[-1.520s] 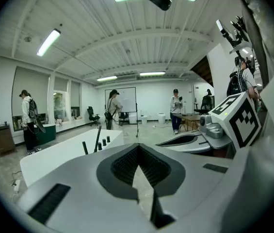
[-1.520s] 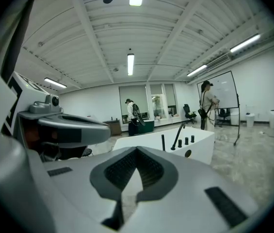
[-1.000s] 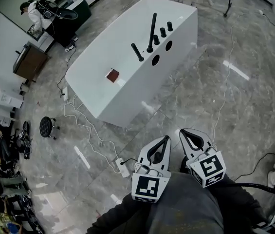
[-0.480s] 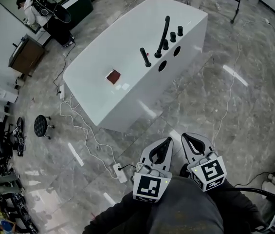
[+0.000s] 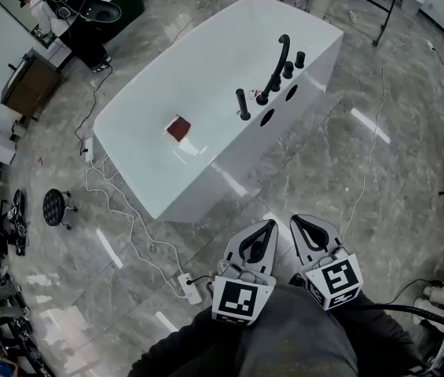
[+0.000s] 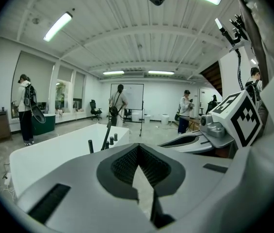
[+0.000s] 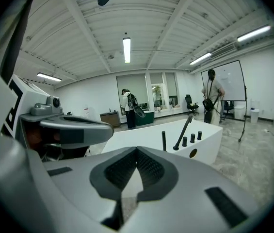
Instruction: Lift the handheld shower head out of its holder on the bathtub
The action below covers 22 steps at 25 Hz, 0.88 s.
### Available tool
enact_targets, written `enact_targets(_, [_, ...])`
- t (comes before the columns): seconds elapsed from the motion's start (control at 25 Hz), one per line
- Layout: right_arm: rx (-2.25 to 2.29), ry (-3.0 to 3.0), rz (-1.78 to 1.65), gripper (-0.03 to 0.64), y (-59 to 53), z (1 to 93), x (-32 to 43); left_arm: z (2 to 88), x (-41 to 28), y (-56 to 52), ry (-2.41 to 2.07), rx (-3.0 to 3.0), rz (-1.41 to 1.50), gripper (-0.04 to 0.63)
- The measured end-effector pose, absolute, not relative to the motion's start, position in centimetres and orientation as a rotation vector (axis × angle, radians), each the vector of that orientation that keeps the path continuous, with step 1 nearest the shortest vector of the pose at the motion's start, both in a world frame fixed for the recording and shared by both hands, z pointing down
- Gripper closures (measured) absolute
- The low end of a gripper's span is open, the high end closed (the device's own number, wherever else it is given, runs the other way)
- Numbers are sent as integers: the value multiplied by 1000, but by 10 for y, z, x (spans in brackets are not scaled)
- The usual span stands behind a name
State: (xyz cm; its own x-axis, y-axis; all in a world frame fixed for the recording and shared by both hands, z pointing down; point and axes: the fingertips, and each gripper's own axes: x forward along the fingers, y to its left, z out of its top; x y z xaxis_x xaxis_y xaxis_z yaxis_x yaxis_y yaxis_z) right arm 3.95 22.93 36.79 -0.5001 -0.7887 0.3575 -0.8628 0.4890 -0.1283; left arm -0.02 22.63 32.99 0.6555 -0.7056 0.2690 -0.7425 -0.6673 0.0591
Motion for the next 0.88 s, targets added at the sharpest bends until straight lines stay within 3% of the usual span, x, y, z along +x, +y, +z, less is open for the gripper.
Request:
enact_targets(0.44, [1373, -2482, 431, 614, 179, 375, -15, 336, -59, 172, -1257, 2692, 335, 592])
enact_targets(0.88, [1399, -2468, 420, 614, 127, 373, -3, 336, -59, 128, -1288, 2642, 298, 592])
